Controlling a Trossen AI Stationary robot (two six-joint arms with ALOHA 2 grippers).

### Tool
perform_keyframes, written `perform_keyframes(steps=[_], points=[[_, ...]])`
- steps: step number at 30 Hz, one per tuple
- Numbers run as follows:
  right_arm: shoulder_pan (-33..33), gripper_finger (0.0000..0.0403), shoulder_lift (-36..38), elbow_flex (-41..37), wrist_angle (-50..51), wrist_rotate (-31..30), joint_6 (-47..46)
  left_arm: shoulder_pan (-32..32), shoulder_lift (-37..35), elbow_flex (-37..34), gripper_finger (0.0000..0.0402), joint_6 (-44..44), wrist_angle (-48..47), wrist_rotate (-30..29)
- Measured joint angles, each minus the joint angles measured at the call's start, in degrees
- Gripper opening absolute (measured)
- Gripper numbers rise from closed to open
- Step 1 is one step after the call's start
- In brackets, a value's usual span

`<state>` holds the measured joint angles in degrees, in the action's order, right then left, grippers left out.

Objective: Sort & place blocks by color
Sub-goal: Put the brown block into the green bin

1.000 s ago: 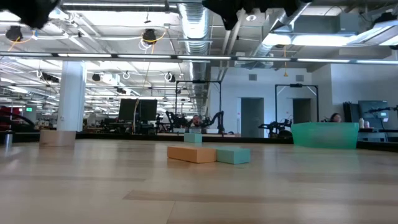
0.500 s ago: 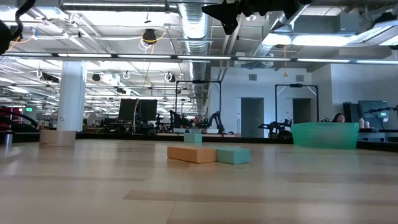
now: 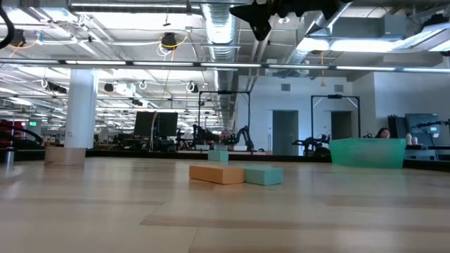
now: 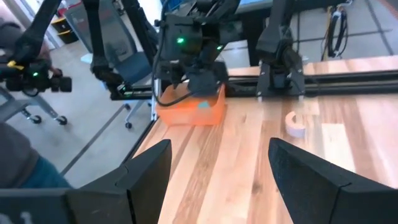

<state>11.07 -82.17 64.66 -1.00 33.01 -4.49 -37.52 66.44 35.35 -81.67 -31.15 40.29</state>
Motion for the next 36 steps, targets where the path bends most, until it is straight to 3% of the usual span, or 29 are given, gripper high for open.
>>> perform_keyframes(steps=[6, 9, 13, 24, 29, 33, 36], points=[[-1.41, 0.0291, 0.0, 0.0, 3.25, -0.01, 0.0, 0.16, -0.95, 0.0, 0.0186, 0.13, 0.07, 6.85], [-2.26, 0.0291, 0.0, 0.0, 4.45, -0.09, -0.02, 0.88, -2.23, 0.0, 0.0178, 1.07, 3.64, 6.66], [-4.07, 0.0291, -1.68, 0.09, 5.8, -0.08, -1.86, 3.09, -4.25, 0.0, 0.0164, 7.57, 6.34, -1.61], [-10.82, 0.0291, -12.61, -0.01, 11.64, -1.87, -19.82, 15.5, -5.82, 0.07, 0.0142, 33.66, 7.19, -29.35], [-12.94, 0.0291, -13.22, -0.04, 11.66, -3.35, -24.15, 25.13, -5.7, 0.07, 0.0142, 34.06, -1.08, -43.52], [-13.2, 0.0291, -11.42, -0.02, 12.39, -7.54, -24.7, 36.12, -5.57, 0.07, 0.0142, 26.79, -8.65, -45.61], [-13.31, 0.0291, -10.29, 0.1, 12.52, -8.55, -25.35, 44.22, -4.97, 0.07, 0.0145, 27.75, -13.75, -38.69]])
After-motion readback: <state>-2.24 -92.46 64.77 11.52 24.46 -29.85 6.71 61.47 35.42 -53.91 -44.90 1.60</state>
